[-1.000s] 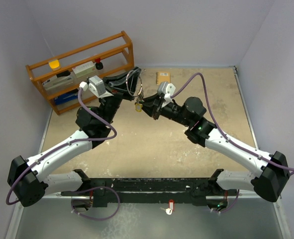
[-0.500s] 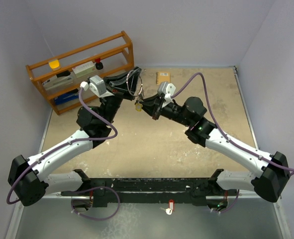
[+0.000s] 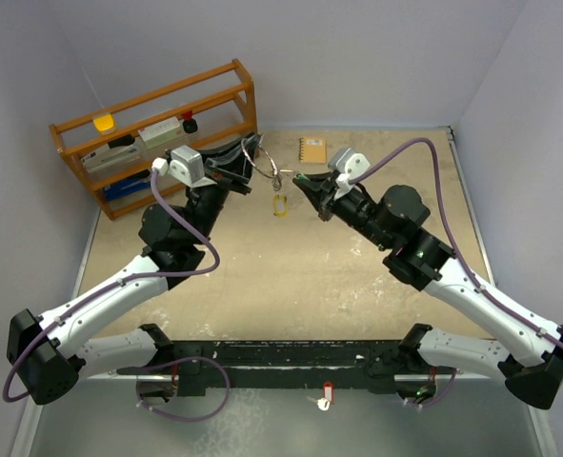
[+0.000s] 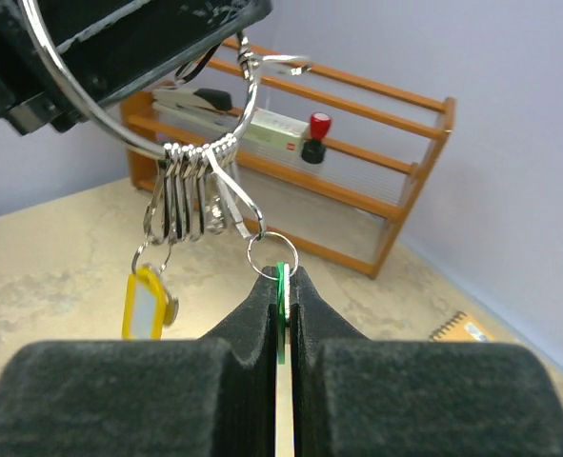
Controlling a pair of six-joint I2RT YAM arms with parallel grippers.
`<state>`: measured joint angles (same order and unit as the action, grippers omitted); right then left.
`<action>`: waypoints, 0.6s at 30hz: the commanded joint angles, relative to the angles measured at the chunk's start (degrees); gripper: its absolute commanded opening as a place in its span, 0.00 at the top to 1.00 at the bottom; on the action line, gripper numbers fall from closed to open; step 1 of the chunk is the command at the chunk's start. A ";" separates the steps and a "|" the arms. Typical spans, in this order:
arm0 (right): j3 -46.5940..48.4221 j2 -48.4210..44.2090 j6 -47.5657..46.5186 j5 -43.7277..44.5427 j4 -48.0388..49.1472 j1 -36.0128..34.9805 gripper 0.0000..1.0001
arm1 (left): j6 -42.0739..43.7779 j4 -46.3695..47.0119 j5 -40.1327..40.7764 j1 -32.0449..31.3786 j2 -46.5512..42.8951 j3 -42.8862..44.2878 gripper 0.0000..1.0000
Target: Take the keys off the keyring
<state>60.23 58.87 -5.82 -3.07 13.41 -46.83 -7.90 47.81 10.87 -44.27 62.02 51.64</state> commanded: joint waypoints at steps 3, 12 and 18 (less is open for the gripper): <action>5.51 -0.48 -6.90 9.16 -5.42 -0.01 1.00 | -2.56 -1.56 -2.06 0.16 -1.99 -0.25 0.89; 10.24 1.30 -13.45 12.61 -4.28 0.04 1.00 | -7.42 -5.25 -10.39 0.17 -0.41 -1.75 0.44; 12.69 3.14 -14.22 11.97 -5.10 0.05 1.00 | -6.17 -9.43 -14.30 0.19 0.32 -0.18 0.37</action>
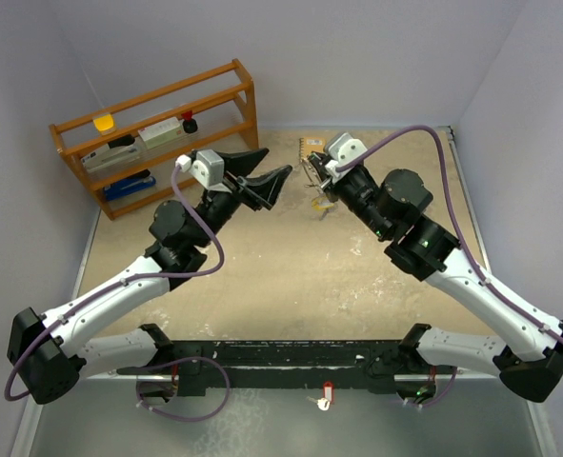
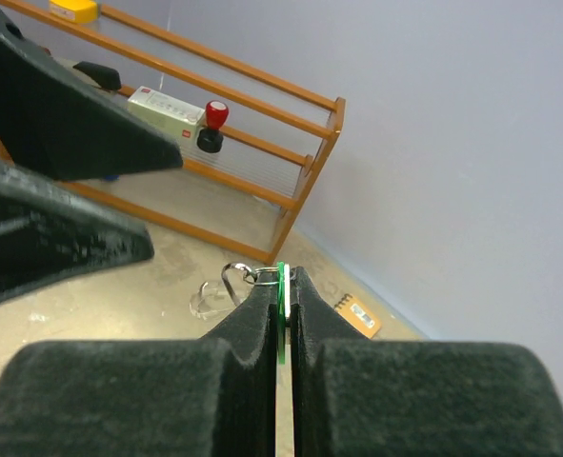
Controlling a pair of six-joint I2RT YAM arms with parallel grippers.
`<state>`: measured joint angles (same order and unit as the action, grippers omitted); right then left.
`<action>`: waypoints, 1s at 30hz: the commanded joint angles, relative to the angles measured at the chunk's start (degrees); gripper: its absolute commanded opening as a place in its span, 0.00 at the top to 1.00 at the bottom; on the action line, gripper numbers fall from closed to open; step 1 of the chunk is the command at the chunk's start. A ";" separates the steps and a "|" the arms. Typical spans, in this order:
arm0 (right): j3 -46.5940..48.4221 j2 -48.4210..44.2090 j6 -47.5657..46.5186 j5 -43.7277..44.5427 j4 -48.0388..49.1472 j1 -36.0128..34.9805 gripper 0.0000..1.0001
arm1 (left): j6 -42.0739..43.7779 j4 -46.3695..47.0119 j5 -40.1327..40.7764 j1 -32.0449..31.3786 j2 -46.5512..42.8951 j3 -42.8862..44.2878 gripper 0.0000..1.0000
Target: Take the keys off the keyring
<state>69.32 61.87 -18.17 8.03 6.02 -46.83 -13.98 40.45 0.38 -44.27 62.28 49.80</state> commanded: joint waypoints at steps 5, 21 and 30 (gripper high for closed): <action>3.70 0.17 -1.36 0.80 2.33 0.02 1.00 | 0.69 -2.38 1.12 0.22 -1.08 1.34 0.39; 3.06 0.78 -0.47 0.76 2.04 -0.01 1.00 | 1.91 11.15 -8.59 0.17 3.57 -1.03 0.39; 2.49 0.56 -0.66 0.42 2.26 0.01 1.00 | 6.00 14.01 -9.52 0.15 6.52 -0.94 0.39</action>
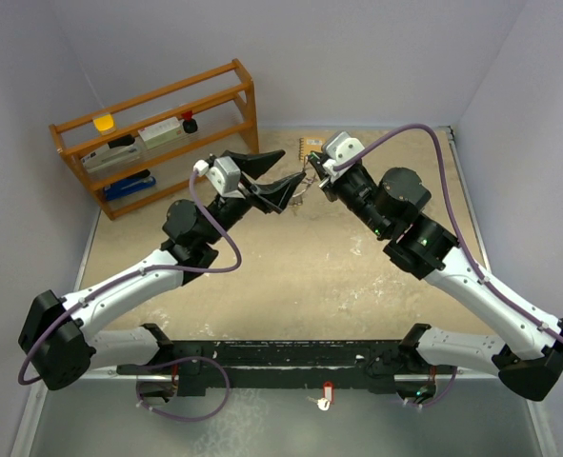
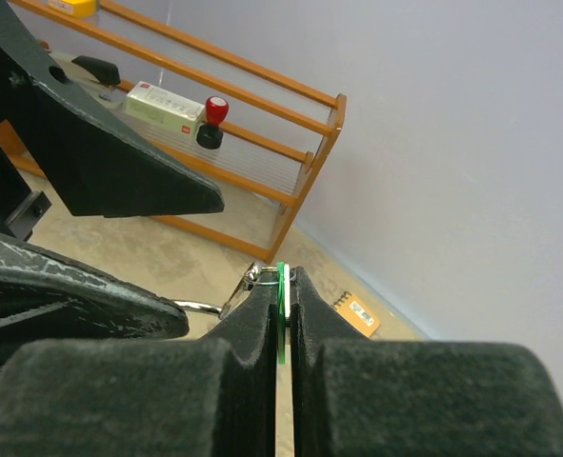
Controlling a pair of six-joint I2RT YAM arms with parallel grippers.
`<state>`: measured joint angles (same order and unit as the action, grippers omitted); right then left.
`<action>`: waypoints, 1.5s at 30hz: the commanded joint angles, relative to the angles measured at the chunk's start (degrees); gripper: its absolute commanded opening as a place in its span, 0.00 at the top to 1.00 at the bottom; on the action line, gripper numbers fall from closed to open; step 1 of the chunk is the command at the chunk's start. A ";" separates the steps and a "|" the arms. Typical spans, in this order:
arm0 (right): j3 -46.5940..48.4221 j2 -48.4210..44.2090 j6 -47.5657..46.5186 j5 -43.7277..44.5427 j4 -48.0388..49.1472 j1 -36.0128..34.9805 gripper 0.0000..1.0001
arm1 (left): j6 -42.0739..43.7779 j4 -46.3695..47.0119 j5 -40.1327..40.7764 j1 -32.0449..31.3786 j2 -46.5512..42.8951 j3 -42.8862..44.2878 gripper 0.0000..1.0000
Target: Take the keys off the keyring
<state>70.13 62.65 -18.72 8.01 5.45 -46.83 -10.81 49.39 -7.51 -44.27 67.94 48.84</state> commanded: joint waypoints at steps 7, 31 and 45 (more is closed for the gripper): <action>1.51 0.02 -0.43 0.69 3.33 -0.01 1.00 | 4.25 5.19 -3.46 -0.02 3.50 1.24 0.41; 3.83 0.42 -2.06 -0.54 -1.26 -0.04 1.00 | 10.53 8.48 2.06 -2.30 6.86 1.50 0.52; 11.28 3.84 -8.76 -1.58 -12.09 -1.88 1.00 | 10.55 11.40 2.91 -2.57 8.88 1.36 0.56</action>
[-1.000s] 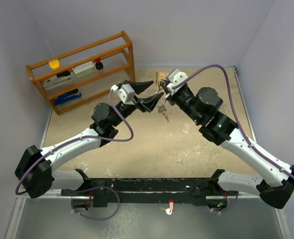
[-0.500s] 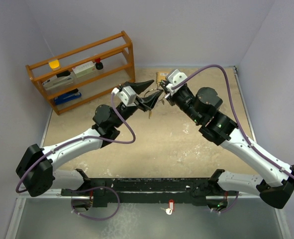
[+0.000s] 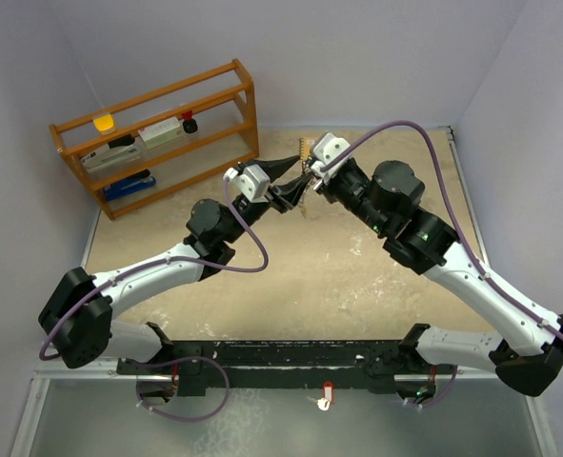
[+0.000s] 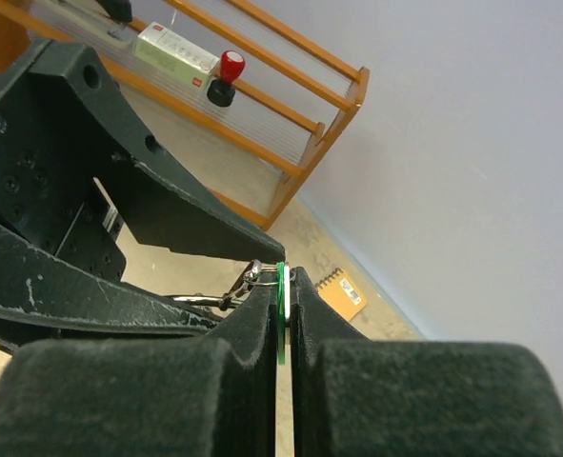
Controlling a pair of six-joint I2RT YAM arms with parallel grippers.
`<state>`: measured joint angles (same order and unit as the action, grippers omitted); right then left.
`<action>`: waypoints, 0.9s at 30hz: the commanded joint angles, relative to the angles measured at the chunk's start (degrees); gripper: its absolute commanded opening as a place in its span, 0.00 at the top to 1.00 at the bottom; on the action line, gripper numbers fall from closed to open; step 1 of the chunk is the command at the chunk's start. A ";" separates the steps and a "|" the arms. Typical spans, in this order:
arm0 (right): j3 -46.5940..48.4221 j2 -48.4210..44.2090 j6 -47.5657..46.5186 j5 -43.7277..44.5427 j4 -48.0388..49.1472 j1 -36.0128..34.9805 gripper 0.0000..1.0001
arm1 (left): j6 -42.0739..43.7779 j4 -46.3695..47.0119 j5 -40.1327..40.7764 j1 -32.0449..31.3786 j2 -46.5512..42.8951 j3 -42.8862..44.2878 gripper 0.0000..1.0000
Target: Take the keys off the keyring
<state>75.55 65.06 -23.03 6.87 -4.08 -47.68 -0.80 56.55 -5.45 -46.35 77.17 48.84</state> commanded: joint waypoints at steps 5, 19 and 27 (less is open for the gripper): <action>8.57 3.40 -9.03 2.58 -6.23 -3.47 1.00 | 0.45 5.02 1.45 -0.50 -0.53 0.99 0.56; 5.80 3.47 -11.92 12.19 0.13 -6.28 1.00 | 1.05 5.75 4.63 -0.49 -2.06 -1.61 0.57; 4.92 3.13 -11.30 12.46 1.01 -6.28 1.00 | 1.70 5.98 5.46 -0.50 -2.96 -2.10 0.59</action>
<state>80.12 69.73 -34.17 17.54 -8.25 -53.65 -0.14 59.11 -0.97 -46.65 76.14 46.74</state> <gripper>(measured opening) 0.024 0.419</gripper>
